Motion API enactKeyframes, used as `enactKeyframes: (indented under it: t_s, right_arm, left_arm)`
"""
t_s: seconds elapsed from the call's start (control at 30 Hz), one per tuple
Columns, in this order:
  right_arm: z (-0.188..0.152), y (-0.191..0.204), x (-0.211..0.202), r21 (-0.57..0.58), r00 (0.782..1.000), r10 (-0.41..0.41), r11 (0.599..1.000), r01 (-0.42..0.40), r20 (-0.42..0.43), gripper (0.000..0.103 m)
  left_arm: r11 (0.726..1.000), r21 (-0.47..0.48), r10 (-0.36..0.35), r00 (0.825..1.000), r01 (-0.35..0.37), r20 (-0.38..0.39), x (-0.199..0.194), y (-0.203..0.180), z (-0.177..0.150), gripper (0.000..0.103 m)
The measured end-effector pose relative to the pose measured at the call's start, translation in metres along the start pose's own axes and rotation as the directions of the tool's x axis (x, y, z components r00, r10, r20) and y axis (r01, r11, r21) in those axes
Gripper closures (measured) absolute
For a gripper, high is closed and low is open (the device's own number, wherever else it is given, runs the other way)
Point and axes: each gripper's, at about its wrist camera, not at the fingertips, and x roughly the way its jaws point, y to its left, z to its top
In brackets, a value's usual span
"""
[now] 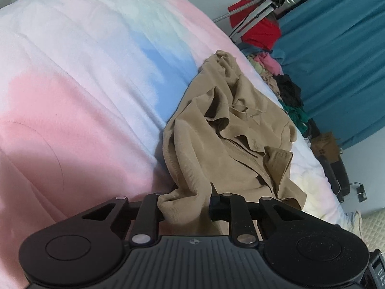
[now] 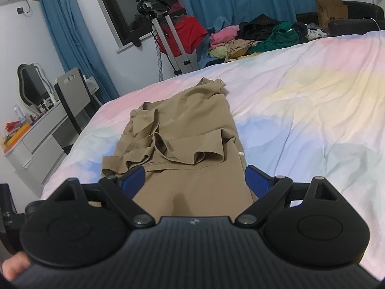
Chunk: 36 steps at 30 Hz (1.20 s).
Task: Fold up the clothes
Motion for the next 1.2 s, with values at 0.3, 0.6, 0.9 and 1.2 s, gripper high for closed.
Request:
enactKeyframes:
  t_s: [0.3,0.6,0.9,1.2]
  right_arm:
    - [-0.001,-0.009,-0.003,0.123,0.995,0.081,0.99,-0.073,-0.064,0.012]
    - [-0.048,-0.043,0.04,0.672,0.844,0.502,0.693,-0.261,-0.191,0.011]
    - [-0.071,-0.058,0.053,0.791,0.867,0.484,0.574,-0.212,-0.118,0.023]
    - [-0.064,-0.083,0.029,0.752,0.979,0.194,0.654,-0.081,-0.064,0.05]
  left_arm:
    - [0.999,-0.051,-0.004,1.0,0.003,-0.023,0.004,0.006,0.002,0.079]
    - [0.997,-0.074,-0.015,1.0,0.014,-0.015,0.002,0.006,0.0,0.085]
    - [0.986,-0.126,-0.107,0.994,0.11,0.024,-0.008,0.007,0.004,0.09]
    - [0.973,-0.147,-0.171,0.984,0.177,0.058,-0.016,0.003,0.007,0.092]
